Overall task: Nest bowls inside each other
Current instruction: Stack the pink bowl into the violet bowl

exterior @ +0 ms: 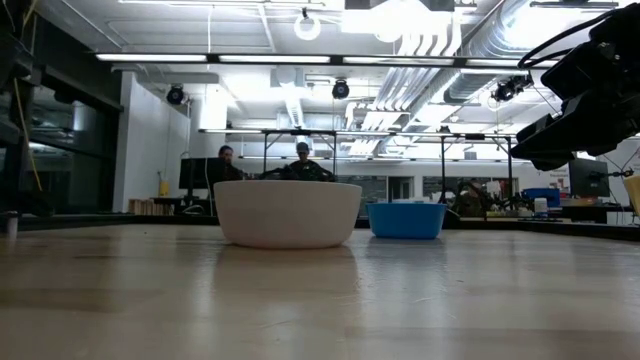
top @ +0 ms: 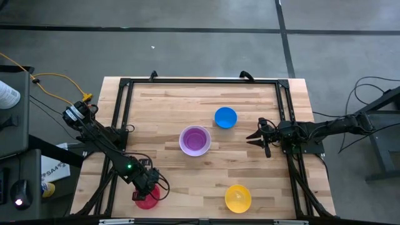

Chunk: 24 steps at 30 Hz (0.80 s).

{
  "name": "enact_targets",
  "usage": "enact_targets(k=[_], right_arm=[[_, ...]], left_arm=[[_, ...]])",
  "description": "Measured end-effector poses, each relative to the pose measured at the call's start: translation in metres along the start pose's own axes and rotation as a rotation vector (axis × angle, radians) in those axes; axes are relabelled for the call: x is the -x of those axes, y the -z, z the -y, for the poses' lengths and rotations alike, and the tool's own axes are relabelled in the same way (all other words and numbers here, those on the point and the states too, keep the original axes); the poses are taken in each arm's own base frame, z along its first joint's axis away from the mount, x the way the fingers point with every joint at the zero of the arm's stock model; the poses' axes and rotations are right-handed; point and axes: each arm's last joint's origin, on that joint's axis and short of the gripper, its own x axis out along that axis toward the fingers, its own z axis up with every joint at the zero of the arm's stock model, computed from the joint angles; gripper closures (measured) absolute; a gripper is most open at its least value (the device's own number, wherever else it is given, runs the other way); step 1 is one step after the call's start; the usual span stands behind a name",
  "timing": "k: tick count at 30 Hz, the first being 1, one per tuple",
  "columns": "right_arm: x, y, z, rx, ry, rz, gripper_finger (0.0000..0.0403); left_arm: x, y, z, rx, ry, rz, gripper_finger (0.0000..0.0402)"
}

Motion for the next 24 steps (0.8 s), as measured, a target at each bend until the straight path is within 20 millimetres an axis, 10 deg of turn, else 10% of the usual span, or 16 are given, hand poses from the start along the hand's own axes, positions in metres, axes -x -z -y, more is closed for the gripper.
enact_targets(k=[24], right_arm=[[0.0000, 0.0000, 0.0000, 0.000, 0.000, 0.000, 0.0319]], left_arm=[[0.0001, 0.0000, 0.0000, 0.001, 0.002, -0.003, 0.0400]])
